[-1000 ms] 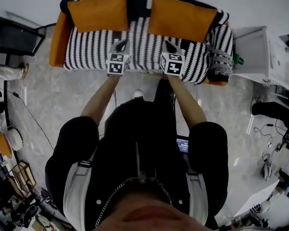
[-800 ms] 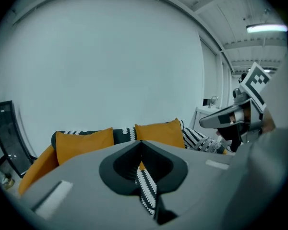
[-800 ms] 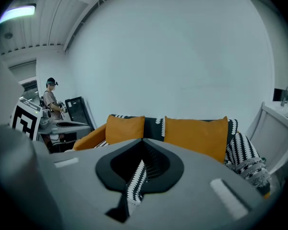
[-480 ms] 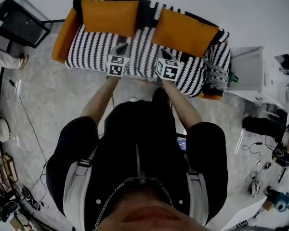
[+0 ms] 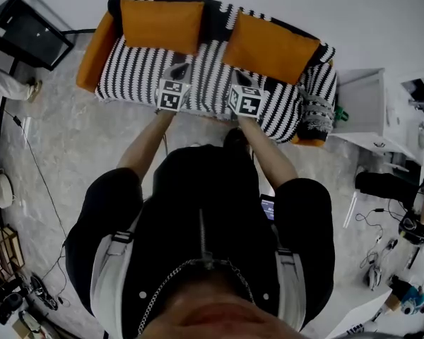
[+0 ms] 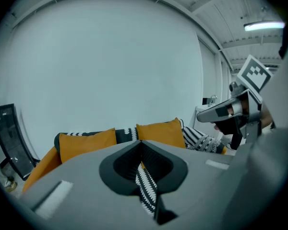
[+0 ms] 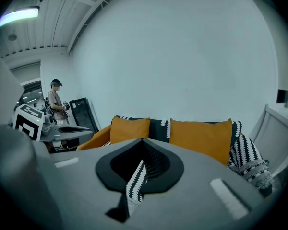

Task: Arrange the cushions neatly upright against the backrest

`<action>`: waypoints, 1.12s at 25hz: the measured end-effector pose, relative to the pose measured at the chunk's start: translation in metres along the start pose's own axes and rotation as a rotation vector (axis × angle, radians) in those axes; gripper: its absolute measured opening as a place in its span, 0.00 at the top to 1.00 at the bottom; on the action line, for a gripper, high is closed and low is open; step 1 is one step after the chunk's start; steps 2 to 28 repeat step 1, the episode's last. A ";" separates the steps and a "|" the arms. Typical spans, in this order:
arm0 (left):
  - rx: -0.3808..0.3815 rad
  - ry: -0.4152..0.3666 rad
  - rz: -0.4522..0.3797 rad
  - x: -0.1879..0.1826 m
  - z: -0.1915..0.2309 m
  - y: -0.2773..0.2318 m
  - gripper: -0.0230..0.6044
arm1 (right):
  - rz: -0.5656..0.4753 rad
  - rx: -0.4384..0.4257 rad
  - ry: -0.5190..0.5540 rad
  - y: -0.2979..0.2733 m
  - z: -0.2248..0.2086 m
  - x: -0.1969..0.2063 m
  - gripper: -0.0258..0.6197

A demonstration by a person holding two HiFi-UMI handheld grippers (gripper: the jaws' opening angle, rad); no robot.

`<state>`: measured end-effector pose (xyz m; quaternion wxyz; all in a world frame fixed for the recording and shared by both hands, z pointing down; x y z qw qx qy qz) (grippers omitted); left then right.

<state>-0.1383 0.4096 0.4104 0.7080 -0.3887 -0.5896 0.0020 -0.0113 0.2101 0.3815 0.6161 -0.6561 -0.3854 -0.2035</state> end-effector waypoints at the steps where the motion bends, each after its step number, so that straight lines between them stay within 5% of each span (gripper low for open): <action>1: 0.002 -0.002 0.001 0.001 -0.001 0.001 0.95 | -0.001 0.000 0.000 0.000 0.001 0.000 0.96; 28: 0.002 -0.002 0.001 0.001 -0.001 0.001 0.95 | -0.001 0.000 0.000 0.000 0.001 0.000 0.96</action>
Point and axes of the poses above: the fingertips, and each gripper's own axes: y backward along the fingers, z to its left, x out of its underside, the point moved 10 cm from there along y, backward along the fingers, and after that the axes turned 10 degrees about z, right-handed, at the moved point
